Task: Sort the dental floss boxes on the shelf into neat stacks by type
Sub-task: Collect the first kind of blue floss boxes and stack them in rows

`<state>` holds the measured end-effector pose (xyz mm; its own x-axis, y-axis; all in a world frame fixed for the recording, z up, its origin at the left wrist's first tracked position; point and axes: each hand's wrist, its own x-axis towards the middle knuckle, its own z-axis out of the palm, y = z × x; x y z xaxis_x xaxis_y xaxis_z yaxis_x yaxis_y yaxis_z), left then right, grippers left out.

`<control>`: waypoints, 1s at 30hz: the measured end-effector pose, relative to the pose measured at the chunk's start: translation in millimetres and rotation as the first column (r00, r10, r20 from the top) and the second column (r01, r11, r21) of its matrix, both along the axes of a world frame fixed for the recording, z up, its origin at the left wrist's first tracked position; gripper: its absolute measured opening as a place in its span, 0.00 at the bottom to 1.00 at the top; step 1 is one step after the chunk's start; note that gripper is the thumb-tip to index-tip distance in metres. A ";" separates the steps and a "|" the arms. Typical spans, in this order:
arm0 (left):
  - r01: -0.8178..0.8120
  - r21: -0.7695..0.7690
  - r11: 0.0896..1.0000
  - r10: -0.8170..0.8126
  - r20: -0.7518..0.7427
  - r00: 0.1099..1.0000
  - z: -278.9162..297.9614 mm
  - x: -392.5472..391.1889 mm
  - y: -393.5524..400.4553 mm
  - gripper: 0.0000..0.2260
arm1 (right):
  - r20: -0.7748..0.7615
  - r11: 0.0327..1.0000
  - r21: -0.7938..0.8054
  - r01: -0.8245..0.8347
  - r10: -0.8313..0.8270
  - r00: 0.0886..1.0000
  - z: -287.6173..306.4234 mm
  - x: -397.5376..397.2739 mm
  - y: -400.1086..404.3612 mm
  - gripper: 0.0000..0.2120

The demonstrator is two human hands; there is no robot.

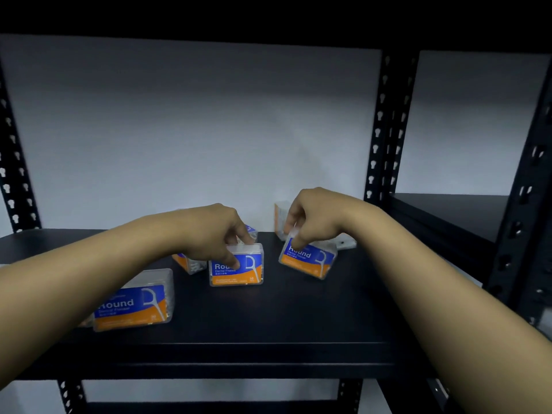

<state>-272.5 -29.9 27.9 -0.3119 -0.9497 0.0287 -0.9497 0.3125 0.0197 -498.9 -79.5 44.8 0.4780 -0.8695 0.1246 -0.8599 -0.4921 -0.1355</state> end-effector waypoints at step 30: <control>0.156 -0.190 0.969 -0.185 -0.143 0.972 -15.9 -3.3 17.6 0.22 | 0.149 0.986 -0.045 -0.163 0.168 0.975 -54.2 -27.0 31.8 0.19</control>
